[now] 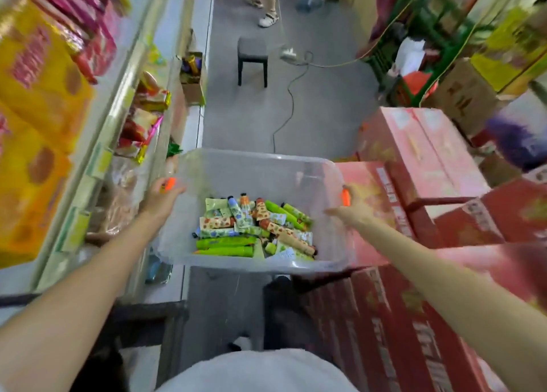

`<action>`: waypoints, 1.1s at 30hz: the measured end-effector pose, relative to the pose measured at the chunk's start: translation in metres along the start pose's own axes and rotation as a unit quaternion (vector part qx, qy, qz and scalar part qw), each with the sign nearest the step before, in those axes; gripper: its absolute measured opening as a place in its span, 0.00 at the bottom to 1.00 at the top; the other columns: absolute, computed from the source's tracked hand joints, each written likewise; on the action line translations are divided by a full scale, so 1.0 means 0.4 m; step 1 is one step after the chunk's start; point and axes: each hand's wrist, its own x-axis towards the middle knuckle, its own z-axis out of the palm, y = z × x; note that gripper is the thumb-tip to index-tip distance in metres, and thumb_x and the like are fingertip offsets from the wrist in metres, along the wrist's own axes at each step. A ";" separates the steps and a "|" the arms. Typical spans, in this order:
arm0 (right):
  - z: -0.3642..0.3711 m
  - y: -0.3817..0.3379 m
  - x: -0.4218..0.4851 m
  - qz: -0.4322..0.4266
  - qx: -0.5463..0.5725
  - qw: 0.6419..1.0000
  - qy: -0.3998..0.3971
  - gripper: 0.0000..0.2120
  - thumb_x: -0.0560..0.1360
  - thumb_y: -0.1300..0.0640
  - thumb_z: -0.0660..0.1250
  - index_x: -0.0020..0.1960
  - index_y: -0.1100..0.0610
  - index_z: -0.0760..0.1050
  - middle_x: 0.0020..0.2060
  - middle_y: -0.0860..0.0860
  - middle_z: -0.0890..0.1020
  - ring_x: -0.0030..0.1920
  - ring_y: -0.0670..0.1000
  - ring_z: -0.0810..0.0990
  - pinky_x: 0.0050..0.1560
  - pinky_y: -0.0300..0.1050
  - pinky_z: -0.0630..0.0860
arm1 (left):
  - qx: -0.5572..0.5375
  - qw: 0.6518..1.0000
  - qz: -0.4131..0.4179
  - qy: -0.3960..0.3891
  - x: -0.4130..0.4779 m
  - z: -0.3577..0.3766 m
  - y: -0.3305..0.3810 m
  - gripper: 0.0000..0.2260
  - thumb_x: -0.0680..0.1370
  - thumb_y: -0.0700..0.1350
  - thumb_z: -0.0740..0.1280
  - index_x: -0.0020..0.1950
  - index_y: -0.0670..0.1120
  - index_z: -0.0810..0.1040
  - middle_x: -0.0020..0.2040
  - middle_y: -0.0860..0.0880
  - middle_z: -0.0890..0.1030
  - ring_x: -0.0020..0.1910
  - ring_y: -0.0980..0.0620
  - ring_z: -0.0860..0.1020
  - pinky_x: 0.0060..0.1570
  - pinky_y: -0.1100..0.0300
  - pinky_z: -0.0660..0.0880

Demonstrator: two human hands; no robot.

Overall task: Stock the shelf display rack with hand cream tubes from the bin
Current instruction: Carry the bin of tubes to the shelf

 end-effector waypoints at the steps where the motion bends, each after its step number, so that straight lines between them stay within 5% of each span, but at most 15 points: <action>1: -0.001 -0.030 0.082 0.000 -0.003 1.000 -0.008 0.38 0.66 0.60 0.76 0.71 0.53 0.61 0.58 0.53 0.74 0.50 0.51 0.73 0.37 0.42 0.72 | -0.002 1.000 -0.012 0.013 0.052 0.016 0.019 0.11 0.75 0.45 0.69 0.57 0.48 0.75 0.58 0.41 0.78 0.47 0.47 0.74 0.41 0.58 0.68; 3: 0.003 -0.092 0.244 -0.010 -0.003 1.000 -0.024 0.39 0.66 0.57 0.76 0.72 0.53 0.60 0.61 0.55 0.75 0.51 0.53 0.74 0.37 0.43 0.72 | -0.012 0.999 -0.033 0.041 0.150 0.050 0.052 0.17 0.75 0.46 0.69 0.62 0.45 0.76 0.59 0.40 0.79 0.47 0.41 0.77 0.35 0.60 0.69; 5: 0.006 -0.168 0.404 -0.012 -0.022 0.999 -0.031 0.39 0.67 0.55 0.76 0.73 0.56 0.60 0.64 0.55 0.74 0.58 0.56 0.75 0.47 0.44 0.73 | -0.046 0.994 -0.059 0.078 0.238 0.084 0.099 0.14 0.75 0.45 0.68 0.60 0.45 0.76 0.57 0.41 0.79 0.42 0.45 0.76 0.29 0.62 0.69; 9: -0.002 -0.335 0.636 -0.006 -0.038 0.998 -0.050 0.31 0.68 0.52 0.75 0.66 0.58 0.67 0.58 0.55 0.76 0.55 0.56 0.75 0.45 0.44 0.71 | -0.114 0.979 -0.097 0.142 0.402 0.144 0.207 0.09 0.76 0.44 0.66 0.56 0.48 0.74 0.55 0.47 0.75 0.51 0.50 0.71 0.40 0.61 0.68; 14: 0.004 -0.530 0.911 -0.013 -0.024 0.998 -0.062 0.30 0.68 0.53 0.75 0.66 0.56 0.70 0.58 0.54 0.78 0.52 0.54 0.75 0.46 0.42 0.70 | -0.088 0.977 -0.111 0.158 0.648 0.180 0.363 0.19 0.75 0.47 0.68 0.64 0.44 0.74 0.62 0.46 0.75 0.57 0.47 0.72 0.57 0.47 0.71; 18: 0.051 -0.665 1.149 0.005 -0.008 0.998 -0.068 0.30 0.67 0.52 0.75 0.66 0.54 0.70 0.56 0.53 0.77 0.57 0.56 0.77 0.47 0.46 0.74 | -0.113 0.968 -0.145 0.171 0.909 0.220 0.434 0.11 0.72 0.49 0.71 0.51 0.47 0.76 0.54 0.41 0.78 0.48 0.47 0.73 0.48 0.49 0.73; 20: 0.080 -0.726 1.276 0.033 0.027 0.997 -0.066 0.29 0.66 0.52 0.76 0.64 0.54 0.72 0.51 0.52 0.78 0.51 0.55 0.78 0.39 0.46 0.74 | -0.166 0.954 -0.188 0.167 1.080 0.239 0.458 0.23 0.62 0.55 0.75 0.51 0.46 0.75 0.51 0.44 0.76 0.47 0.48 0.72 0.42 0.54 0.70; 22: 0.097 -0.784 1.399 0.072 0.068 0.994 -0.053 0.28 0.66 0.53 0.76 0.63 0.55 0.72 0.49 0.52 0.77 0.46 0.55 0.76 0.31 0.43 0.69 | -0.183 0.947 -0.227 0.138 1.261 0.265 0.479 0.40 0.52 0.60 0.75 0.60 0.42 0.77 0.59 0.43 0.78 0.49 0.48 0.74 0.39 0.55 0.72; 23: 0.100 -0.815 1.455 0.090 0.078 0.992 -0.046 0.28 0.66 0.54 0.76 0.63 0.55 0.71 0.49 0.52 0.76 0.46 0.54 0.76 0.30 0.42 0.67 | -0.180 0.948 -0.224 0.138 1.364 0.279 0.477 0.42 0.55 0.59 0.75 0.65 0.40 0.75 0.63 0.40 0.77 0.52 0.46 0.76 0.42 0.53 0.74; 26: 0.090 -0.919 1.602 0.112 0.071 0.991 -0.033 0.28 0.67 0.55 0.76 0.63 0.55 0.69 0.50 0.52 0.75 0.44 0.52 0.76 0.30 0.43 0.70 | -0.165 0.950 -0.234 0.127 1.488 0.324 0.648 0.34 0.62 0.57 0.73 0.63 0.41 0.75 0.54 0.39 0.78 0.52 0.42 0.78 0.37 0.53 0.75; 29: 0.066 -1.038 1.755 0.100 0.064 0.993 -0.025 0.30 0.65 0.56 0.77 0.63 0.54 0.68 0.52 0.52 0.76 0.48 0.53 0.76 0.37 0.46 0.73 | -0.142 0.964 -0.182 0.131 1.650 0.360 0.770 0.17 0.72 0.49 0.71 0.57 0.44 0.78 0.46 0.42 0.74 0.45 0.48 0.72 0.31 0.60 0.64; 33: 0.039 -1.195 1.979 0.069 0.072 0.995 -0.020 0.31 0.64 0.56 0.78 0.64 0.54 0.68 0.47 0.49 0.75 0.46 0.52 0.76 0.29 0.43 0.69 | -0.133 0.969 -0.157 0.137 1.876 0.422 0.924 0.10 0.74 0.46 0.69 0.54 0.47 0.77 0.45 0.43 0.73 0.43 0.49 0.70 0.33 0.58 0.65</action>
